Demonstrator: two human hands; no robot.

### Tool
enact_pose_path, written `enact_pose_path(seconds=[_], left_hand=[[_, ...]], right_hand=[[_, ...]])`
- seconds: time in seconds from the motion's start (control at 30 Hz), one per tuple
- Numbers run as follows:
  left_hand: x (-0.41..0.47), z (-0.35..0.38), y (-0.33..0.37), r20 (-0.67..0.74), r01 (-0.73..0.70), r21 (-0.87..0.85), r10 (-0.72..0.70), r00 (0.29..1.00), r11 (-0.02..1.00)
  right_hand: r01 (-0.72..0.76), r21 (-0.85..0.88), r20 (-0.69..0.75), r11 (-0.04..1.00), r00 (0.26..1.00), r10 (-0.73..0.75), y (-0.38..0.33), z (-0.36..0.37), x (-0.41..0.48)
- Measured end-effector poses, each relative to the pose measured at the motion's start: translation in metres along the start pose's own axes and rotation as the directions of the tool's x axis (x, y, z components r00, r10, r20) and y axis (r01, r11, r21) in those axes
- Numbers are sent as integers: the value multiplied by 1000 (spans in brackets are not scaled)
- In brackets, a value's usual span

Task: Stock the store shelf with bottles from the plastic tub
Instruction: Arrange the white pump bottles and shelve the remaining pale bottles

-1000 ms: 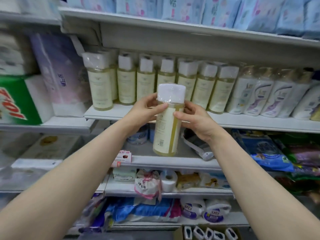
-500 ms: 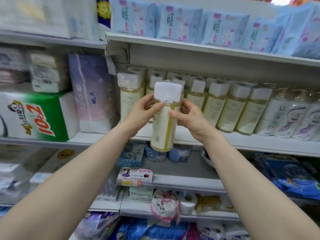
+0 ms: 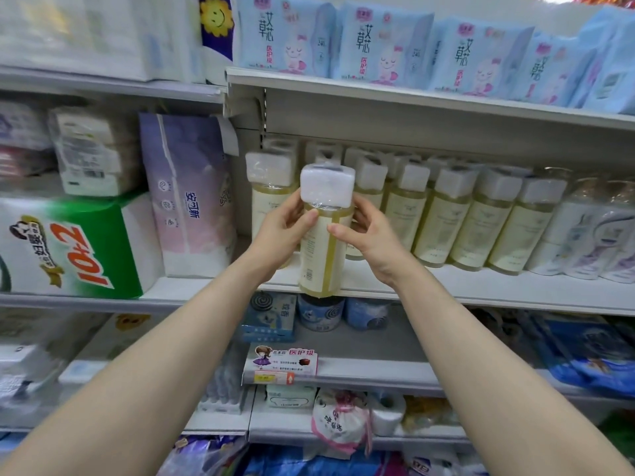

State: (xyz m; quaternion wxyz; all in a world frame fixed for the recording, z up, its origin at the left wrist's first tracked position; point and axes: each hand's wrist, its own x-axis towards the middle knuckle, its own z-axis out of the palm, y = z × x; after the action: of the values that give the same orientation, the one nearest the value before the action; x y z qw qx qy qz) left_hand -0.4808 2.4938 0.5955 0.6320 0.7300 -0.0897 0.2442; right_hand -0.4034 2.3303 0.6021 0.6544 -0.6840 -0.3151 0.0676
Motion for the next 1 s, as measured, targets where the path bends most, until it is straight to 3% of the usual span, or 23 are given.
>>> enact_pose_path(seconds=[0.2, 0.4, 0.6, 0.77, 1.0], left_hand=[[-8, 5, -21, -15, -25, 84, 27, 1000, 996], [-34, 17, -50, -77, -3, 383, 35, 996, 924], [-29, 25, -55, -194, 71, 437, 18, 981, 897], [-27, 18, -55, -191, 114, 473, -24, 981, 874], [-31, 21, -56, -308, 107, 463, 46, 950, 880]], right_hand=[[9, 17, -2, 1000, 1000, -9, 9, -1, 1], [-132, 21, 91, 991, 987, 130, 36, 4, -9], [-137, 13, 95, 991, 986, 135, 48, 8, -16], [-127, -51, -6, 991, 992, 127, 52, 2, -22], [-94, -106, -194, 990, 978, 73, 54, 15, -39]])
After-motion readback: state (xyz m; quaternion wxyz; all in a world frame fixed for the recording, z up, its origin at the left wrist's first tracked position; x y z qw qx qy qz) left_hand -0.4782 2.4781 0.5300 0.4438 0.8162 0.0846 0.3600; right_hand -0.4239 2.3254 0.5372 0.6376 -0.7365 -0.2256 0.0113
